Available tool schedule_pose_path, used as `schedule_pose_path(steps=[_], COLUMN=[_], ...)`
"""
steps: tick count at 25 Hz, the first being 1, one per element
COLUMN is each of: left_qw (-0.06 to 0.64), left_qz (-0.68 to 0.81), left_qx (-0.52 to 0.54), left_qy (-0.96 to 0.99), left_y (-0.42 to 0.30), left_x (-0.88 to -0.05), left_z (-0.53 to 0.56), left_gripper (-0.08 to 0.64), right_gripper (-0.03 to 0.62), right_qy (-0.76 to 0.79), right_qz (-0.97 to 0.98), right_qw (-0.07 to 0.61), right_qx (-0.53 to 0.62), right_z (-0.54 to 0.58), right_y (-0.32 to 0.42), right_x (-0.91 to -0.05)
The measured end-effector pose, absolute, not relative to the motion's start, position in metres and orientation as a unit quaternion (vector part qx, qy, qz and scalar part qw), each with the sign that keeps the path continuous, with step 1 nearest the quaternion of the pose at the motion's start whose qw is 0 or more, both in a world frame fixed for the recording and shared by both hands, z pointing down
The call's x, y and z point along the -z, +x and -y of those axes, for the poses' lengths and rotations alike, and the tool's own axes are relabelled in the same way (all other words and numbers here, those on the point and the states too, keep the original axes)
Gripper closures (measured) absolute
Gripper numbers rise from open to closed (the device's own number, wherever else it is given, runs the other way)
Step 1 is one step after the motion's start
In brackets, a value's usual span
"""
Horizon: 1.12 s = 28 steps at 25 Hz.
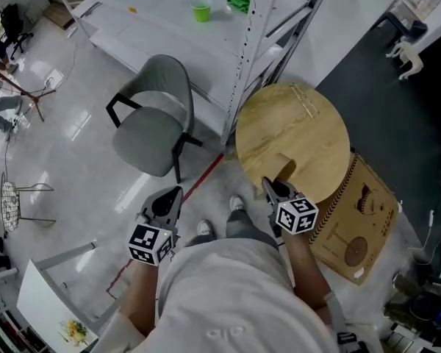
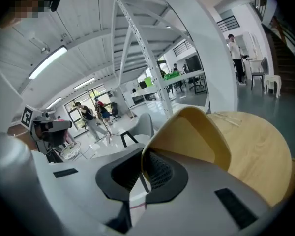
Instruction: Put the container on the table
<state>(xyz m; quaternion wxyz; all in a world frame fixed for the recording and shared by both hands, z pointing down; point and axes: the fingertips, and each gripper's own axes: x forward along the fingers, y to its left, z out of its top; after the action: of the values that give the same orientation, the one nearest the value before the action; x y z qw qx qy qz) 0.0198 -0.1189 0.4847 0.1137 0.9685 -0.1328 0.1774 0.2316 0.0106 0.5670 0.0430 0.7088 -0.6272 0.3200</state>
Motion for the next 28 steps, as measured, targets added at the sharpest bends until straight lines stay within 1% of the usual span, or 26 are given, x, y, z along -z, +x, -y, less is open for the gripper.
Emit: schedule_pose_path(steps=[5, 12, 19, 28], left_qw=[0.125, 0.141, 0.156, 0.165], left_qz=[0.167, 0.224, 0.280, 0.338], left_qx=[-0.190, -0.207, -0.210, -0.212], left_qy=[0.959, 0.942, 0.924, 0.902], left_y=[0.036, 0.047, 0.033, 0.015], left_x=[-0.496, -0.505, -0.508, -0.510], left_z=[0.131, 0.144, 0.152, 0.153], left_gripper=[0.545, 0.545, 0.545, 0.545], right_gripper=[0.557, 0.557, 0.557, 0.555], right_qy=[0.679, 0.632, 0.599, 0.577], right_qz=[0.643, 0.667, 0.684, 0.699], right_qw=[0.057, 0.079, 0.105, 0.145], right_qx=[-0.349, -0.386, -0.404, -0.396], right_z=[0.019, 0.056, 0.090, 0.128], right_y=[0.257, 0.275, 0.278, 0.286], right_x=[-0.598, -0.636, -0.664, -0.691])
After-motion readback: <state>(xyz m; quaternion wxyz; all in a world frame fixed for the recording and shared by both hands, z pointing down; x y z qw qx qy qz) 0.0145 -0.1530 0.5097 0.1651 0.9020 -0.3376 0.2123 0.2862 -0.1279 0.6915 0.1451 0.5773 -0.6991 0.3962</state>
